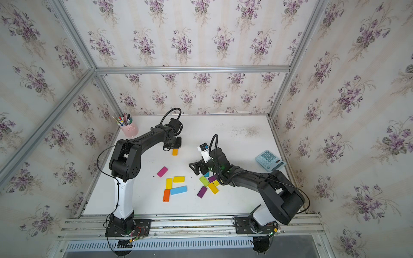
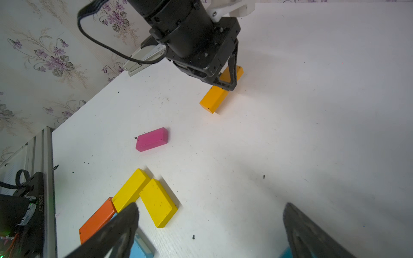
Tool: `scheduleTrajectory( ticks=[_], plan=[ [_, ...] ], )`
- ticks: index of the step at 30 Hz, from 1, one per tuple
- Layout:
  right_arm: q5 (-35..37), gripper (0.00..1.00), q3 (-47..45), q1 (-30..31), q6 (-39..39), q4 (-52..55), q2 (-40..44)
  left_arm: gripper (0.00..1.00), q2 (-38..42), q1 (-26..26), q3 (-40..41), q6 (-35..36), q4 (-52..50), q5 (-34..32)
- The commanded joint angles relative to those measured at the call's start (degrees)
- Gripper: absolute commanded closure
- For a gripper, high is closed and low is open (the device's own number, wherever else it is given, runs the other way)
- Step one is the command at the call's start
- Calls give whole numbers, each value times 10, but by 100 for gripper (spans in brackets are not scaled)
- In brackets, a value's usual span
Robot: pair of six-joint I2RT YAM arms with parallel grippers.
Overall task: Assemble the letter t with building blocks
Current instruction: Place the building block at the center of the board.
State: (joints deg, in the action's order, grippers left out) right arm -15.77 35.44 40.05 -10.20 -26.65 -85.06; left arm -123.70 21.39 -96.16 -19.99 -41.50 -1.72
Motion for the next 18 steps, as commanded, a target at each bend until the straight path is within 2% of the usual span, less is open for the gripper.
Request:
scheduleTrajectory(
  ticks=[1, 18],
  plan=[
    [-4, 0, 4, -1, 8, -15, -3, 76, -4, 1, -4, -4, -6, -11],
    [-15, 0, 9, -1, 8, -7, -3, 76, -32, 6, -20, -5, -8, -15]
  ],
)
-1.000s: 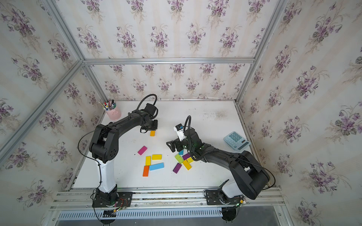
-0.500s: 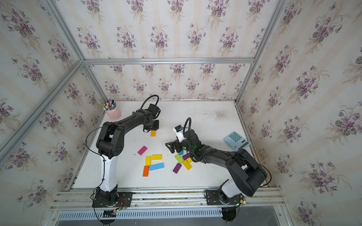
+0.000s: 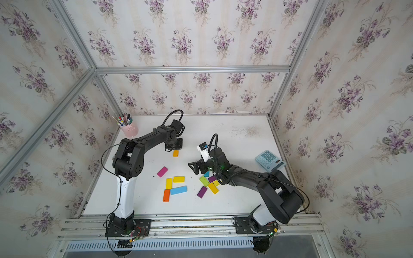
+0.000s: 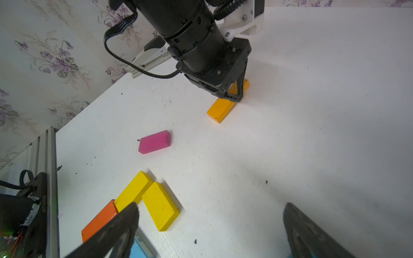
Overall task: Assemble the letter t with building blocks
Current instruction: Place the building block at the center of the board.
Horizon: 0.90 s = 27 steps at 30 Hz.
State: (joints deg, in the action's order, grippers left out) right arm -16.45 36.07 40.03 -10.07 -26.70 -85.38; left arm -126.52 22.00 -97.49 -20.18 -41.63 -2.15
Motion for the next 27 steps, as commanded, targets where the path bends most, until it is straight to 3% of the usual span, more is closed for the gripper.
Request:
scheduleTrajectory(
  ticks=[1, 19, 27],
  plan=[
    [-8, 0, 4, -1, 7, -7, 0, 76, -5, 0, -8, -4, -10, -12],
    [-11, 0, 7, -1, 9, 0, 0, 73, -24, 0, -30, -4, -23, -25],
    [-13, 0, 7, -2, 9, 0, -1, 65, -29, 0, -31, -5, -23, -24]
  ],
)
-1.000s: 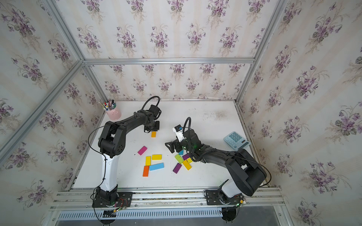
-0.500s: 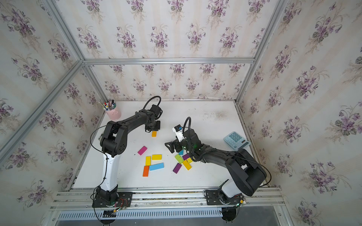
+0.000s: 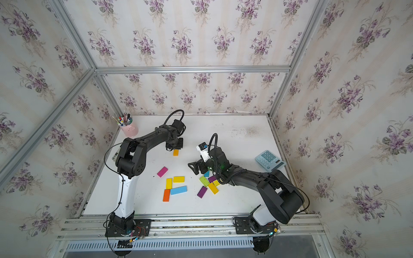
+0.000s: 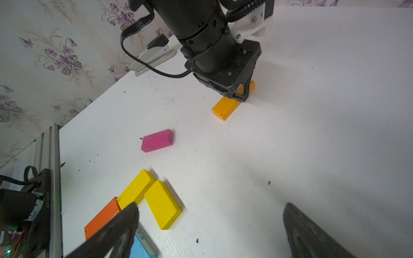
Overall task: Assemble the letter t with building blocks
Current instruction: Place the building block at the center of the board, then pick up the building block from the center of the board.
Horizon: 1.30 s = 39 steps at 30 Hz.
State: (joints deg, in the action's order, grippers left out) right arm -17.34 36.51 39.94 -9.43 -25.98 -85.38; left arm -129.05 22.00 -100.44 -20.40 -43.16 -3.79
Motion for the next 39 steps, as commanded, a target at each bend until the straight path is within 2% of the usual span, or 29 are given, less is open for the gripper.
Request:
scheduleTrajectory(
  ticks=[1, 6, 10, 17, 24, 29, 33, 36, 39],
  plan=[
    [-4, 0, 4, -1, 3, -7, -1, 64, -3, 0, -2, -3, -8, -7],
    [-3, 0, 4, 0, 4, -6, -1, 58, -3, 0, -2, -1, -8, -7],
    [-2, 0, 3, 0, 4, -6, 0, 48, 3, 1, 3, 3, -4, -7],
    [0, 0, 3, 0, 6, -5, -2, 39, 53, 5, 26, 16, 8, -10],
    [4, 0, 3, -1, 10, -1, 2, 37, 170, 22, 102, 68, 29, -9],
    [5, 0, 1, -1, 10, -3, 4, 36, 281, 29, 206, 153, 39, 27],
    [-1, 0, 0, -1, 6, -5, 8, 36, 361, 28, 282, 214, 35, 3],
    [-13, 0, -1, -1, -3, -6, 20, 36, 405, 28, 323, 225, 47, 9],
    [-20, 0, 6, 6, -7, 19, 34, 36, 418, 28, 324, 220, 39, 30]
  ],
)
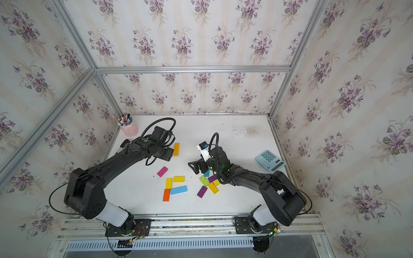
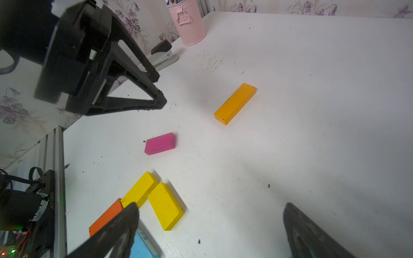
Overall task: Assemble the letter t with building blocks
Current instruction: Pick up the building block from the center of the board.
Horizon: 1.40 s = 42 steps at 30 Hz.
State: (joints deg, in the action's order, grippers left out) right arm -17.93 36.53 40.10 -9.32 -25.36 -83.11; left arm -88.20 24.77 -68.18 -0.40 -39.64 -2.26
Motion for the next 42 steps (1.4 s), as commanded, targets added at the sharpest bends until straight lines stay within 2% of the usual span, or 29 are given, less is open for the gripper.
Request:
scheduleTrajectory(
  ticks=[1, 7, 10, 17, 22, 26, 42],
  plan=[
    [-15, 0, 7, 9, -7, 23, 16, 36, 11, 0, -1, 19, -5, 12],
    [-11, 0, -23, 61, 5, 39, 54, 35, 20, 0, 13, 33, -28, 12],
    [-3, 0, -65, 81, 11, -8, 70, 34, 18, 0, 23, 47, -37, 5],
    [-20, 0, -93, 84, 17, -71, 64, 34, 24, -1, 66, 123, -35, -5],
    [-47, 0, -84, 84, 13, -76, 45, 34, -21, -1, 48, 169, -82, -9],
    [-35, 0, -83, 84, 18, -68, 44, 34, -45, -8, 53, 193, -84, -16],
    [-33, 0, -86, 84, 19, -61, 61, 34, -60, -26, 89, 200, -53, -13]
  ],
)
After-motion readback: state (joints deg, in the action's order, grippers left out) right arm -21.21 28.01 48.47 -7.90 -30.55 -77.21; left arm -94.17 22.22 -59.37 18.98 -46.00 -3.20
